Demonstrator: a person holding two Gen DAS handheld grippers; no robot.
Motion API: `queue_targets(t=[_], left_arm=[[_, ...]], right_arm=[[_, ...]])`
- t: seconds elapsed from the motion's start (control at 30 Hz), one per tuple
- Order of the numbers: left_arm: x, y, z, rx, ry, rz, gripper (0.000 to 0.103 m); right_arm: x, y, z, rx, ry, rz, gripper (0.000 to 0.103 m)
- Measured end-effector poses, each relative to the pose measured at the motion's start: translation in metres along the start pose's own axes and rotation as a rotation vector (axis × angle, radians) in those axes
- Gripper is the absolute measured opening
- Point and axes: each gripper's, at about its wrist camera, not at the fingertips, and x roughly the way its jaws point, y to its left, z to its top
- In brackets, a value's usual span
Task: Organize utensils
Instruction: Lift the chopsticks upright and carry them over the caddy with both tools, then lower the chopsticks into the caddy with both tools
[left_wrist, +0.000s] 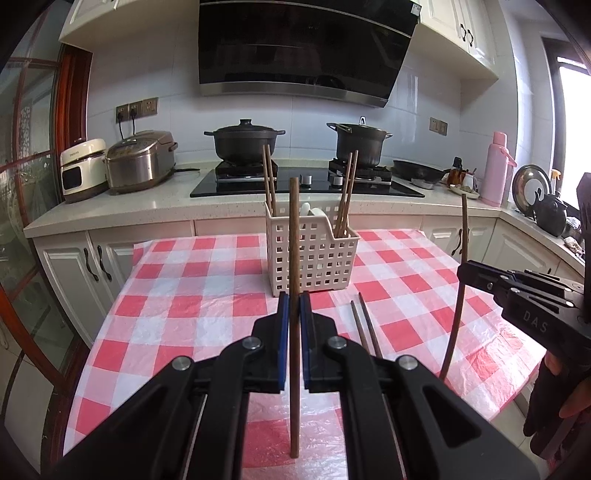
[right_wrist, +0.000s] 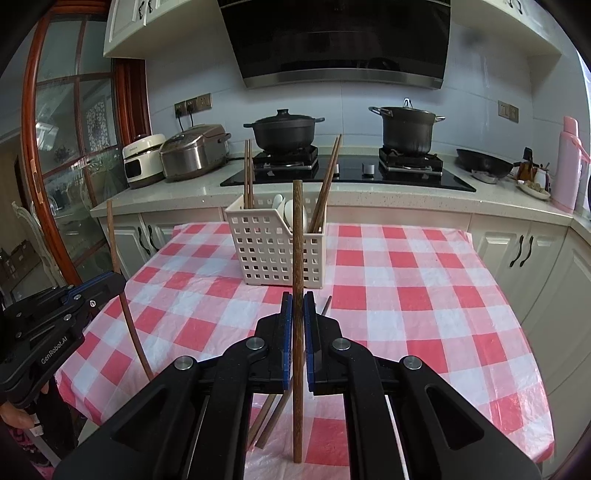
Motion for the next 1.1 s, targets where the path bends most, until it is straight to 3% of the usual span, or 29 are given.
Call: queue_targets(t=[0.7,1.1], left_arm=[[0.006,0.007,0.024,0.004,-0.035,0.009,0.006],[0.011,0.010,0.062,0.040,-0.081,-0.014,0.006]], right_arm=[[0.012,0.009,0.024,-0.027,-0.044,0.007,0.006],[0.023,0.002,0.056,-0.037,-0.079,-0.004,0.006]])
